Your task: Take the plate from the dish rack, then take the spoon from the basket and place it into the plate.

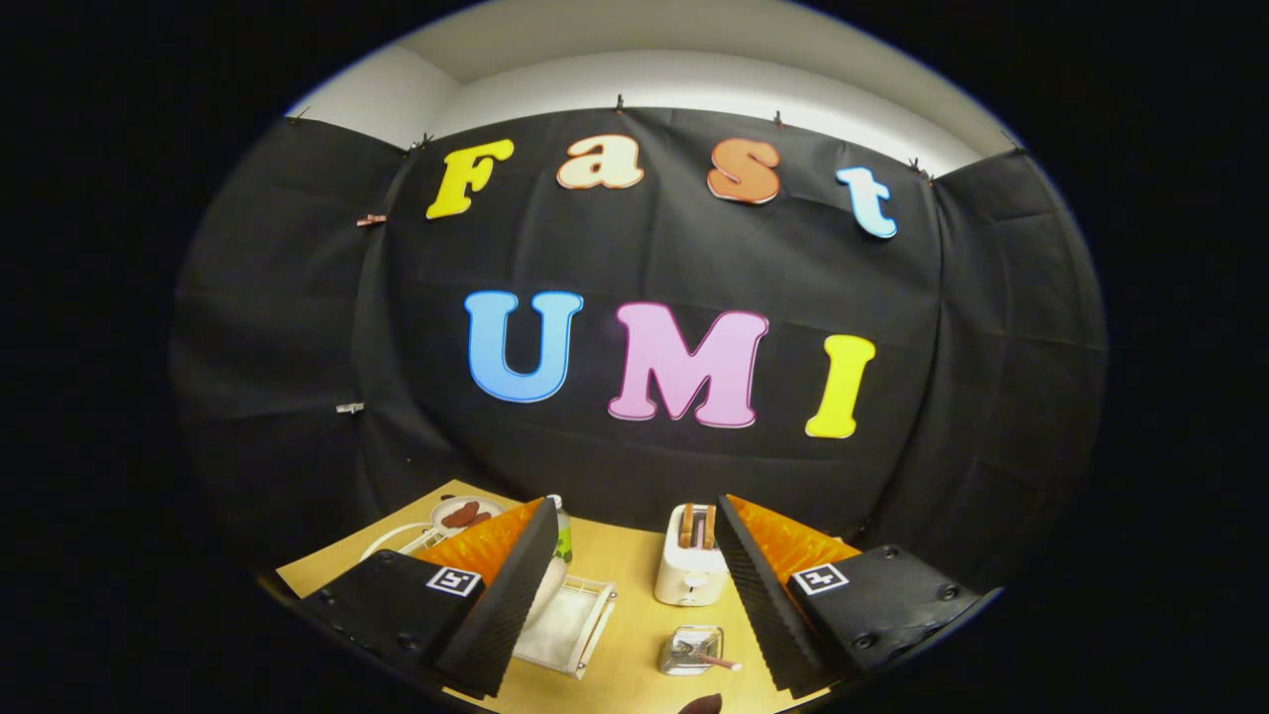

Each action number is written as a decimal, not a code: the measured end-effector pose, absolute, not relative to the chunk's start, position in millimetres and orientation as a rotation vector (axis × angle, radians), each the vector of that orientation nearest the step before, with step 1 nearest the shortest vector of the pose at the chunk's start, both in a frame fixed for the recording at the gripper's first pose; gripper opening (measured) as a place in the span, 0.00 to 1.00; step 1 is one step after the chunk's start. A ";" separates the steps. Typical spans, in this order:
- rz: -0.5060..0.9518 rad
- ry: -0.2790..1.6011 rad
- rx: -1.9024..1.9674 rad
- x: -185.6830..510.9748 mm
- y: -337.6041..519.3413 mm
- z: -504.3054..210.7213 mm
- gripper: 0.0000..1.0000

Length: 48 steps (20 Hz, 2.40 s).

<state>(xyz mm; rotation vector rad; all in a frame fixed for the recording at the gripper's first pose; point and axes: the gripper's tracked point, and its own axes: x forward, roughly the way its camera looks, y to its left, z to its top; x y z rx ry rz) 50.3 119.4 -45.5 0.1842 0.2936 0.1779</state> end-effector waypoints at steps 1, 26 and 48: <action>0.195 0.339 0.191 57.6 133.9 -58.7 0.98; 0.007 1.017 0.109 119.0 272.4 -312.7 0.31; 0.044 0.659 0.327 108.1 170.7 -154.5 0.28</action>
